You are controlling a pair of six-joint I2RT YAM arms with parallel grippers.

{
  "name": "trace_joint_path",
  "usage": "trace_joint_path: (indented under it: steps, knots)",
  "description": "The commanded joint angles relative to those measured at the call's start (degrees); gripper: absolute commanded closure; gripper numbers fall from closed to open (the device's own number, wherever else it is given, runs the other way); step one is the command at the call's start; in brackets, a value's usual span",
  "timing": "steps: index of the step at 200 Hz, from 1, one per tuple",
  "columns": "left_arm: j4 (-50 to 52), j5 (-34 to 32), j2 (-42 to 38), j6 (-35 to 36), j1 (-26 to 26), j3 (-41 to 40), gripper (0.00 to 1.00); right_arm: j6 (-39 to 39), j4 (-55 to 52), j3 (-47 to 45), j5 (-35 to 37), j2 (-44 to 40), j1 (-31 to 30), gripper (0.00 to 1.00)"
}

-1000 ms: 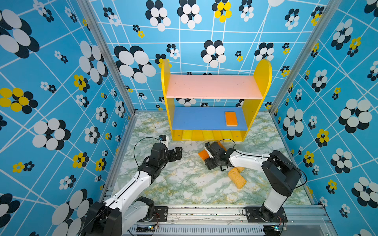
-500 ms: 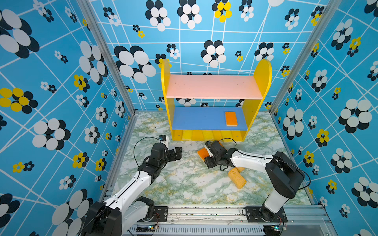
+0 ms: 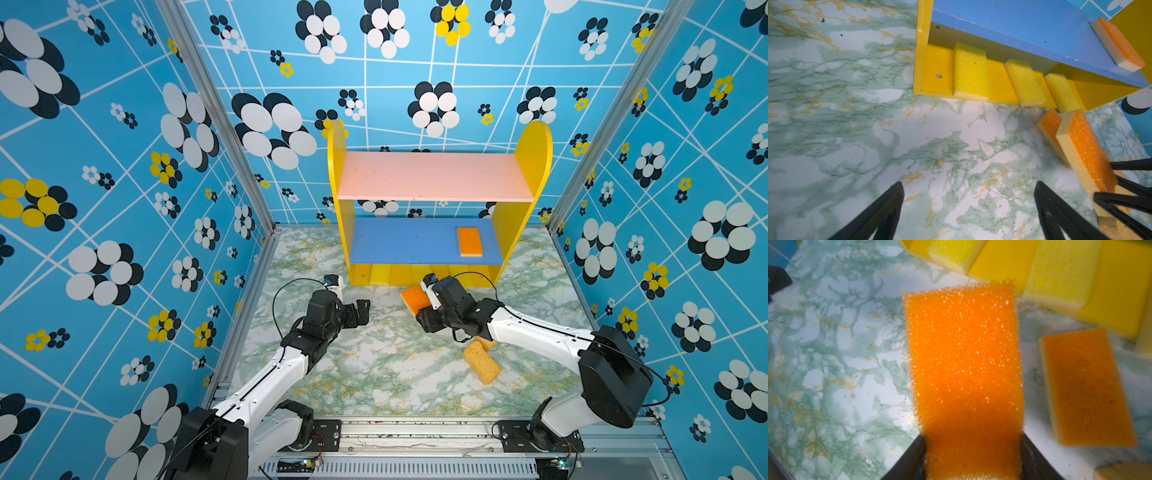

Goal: Arrange cleaning sponges on a shelf
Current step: Pick up the cleaning sponge at the center of the table, then place the cleaning sponge at the shelf.

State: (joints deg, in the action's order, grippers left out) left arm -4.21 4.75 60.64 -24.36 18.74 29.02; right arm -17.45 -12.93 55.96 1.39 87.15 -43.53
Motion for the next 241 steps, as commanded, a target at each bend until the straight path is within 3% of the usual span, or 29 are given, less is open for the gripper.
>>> trace_joint_path:
  steps: [1, 61, 95, 149, 241]
  knots:
    - [0.60, 0.66, -0.96, 1.19, -0.37, 1.93, 0.01, -0.72, -0.89, 0.54, 0.17, -3.28, 0.86, 0.39]
    - [-0.01, 1.44, 0.58, 1.44, -0.31, 3.04, 0.01, -1.79, 0.93, 6.21, 5.27, -4.44, 1.43, 0.39]
    - [-0.10, 1.75, 0.84, 1.68, -0.36, 3.67, 0.01, -2.76, 3.80, 10.14, 11.61, -2.97, 1.48, 0.39]
    - [-0.32, 2.21, 0.71, 1.77, -0.41, 3.65, 0.01, -6.74, 9.21, 16.08, 21.87, 3.15, 1.58, 0.37]
    - [0.10, 2.64, -0.83, 2.04, -0.38, 3.24, 0.01, -12.71, 8.88, 26.59, 27.09, 15.56, 3.51, 0.38]
